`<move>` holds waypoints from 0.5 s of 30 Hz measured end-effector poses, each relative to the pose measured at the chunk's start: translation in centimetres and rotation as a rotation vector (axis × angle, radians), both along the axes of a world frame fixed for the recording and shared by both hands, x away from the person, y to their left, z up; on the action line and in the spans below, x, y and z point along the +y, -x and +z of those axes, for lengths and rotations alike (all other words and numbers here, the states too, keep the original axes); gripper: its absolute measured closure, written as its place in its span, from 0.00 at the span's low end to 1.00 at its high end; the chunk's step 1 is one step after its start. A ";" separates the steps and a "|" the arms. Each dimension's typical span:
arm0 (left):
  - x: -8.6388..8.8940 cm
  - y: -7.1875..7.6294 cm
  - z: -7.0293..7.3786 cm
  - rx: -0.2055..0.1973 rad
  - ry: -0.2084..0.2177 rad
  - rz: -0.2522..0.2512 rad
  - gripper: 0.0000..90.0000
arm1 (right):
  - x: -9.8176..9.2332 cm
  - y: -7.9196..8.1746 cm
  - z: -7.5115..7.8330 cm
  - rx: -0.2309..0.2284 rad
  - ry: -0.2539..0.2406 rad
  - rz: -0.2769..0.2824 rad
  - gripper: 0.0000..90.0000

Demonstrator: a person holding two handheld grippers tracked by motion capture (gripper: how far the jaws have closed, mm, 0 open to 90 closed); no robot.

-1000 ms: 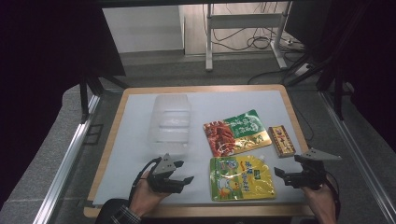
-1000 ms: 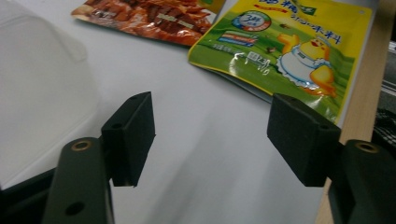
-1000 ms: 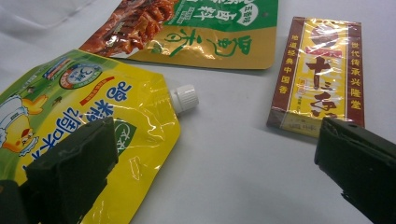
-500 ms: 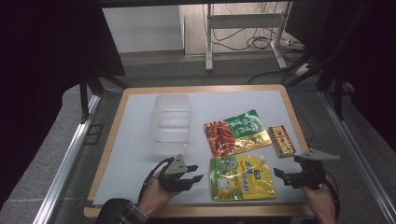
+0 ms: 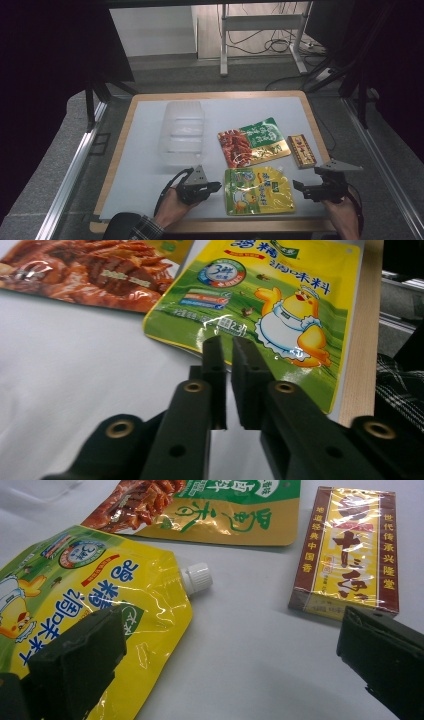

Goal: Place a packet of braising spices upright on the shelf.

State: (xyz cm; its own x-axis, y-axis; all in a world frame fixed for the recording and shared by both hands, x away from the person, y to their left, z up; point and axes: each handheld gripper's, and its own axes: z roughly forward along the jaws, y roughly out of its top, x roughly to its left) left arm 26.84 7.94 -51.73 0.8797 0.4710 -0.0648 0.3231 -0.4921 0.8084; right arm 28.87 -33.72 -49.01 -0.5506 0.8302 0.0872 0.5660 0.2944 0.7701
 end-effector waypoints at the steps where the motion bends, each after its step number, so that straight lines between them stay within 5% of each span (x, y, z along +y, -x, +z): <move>1: -0.2 -0.1 0.0 -0.003 -0.001 -0.006 0.99 | 0.0 0.0 0.0 0.002 -0.001 -0.001 0.00; 15: -3.4 -1.2 -0.5 -0.015 -0.003 -0.059 1.00 | 0.1 -0.1 -0.3 0.015 0.003 0.013 0.00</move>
State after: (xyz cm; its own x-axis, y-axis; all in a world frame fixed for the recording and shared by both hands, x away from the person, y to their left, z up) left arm 28.01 4.58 -52.21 0.9068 0.4186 -0.0505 0.2816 -0.5121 0.8115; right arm 28.99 -33.57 -49.28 -0.5597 0.8235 0.0925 0.5734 0.3042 0.7608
